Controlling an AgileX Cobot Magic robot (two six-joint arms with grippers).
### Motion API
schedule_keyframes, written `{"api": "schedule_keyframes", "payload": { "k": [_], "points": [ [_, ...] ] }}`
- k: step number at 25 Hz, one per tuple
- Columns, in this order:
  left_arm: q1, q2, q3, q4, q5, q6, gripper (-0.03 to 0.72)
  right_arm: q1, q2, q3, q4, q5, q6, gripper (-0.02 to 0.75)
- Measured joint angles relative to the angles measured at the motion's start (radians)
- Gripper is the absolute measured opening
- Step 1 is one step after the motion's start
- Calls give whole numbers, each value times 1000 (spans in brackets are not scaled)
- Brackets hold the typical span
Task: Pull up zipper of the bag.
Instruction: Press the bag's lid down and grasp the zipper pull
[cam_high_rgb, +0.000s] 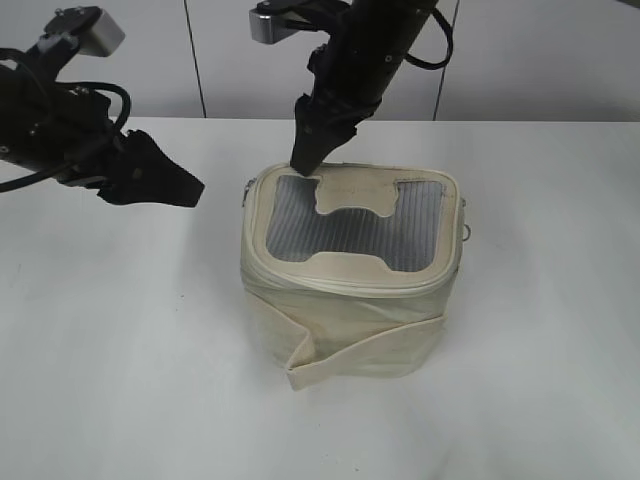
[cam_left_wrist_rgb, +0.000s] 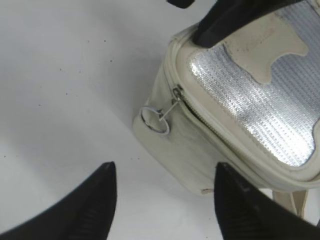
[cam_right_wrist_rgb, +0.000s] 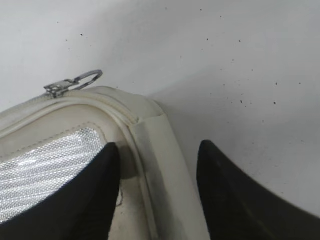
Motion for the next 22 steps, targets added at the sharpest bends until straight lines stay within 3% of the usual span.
{"api": "schedule_keyframes", "payload": {
  "k": [14,22],
  "points": [
    [0,0,0,-12,-49,-3,490,6,1,11,0,0,33,403],
    [0,0,0,-18,-27,-3,490,6,-33,119,-1,-5,23,402]
  ]
}}
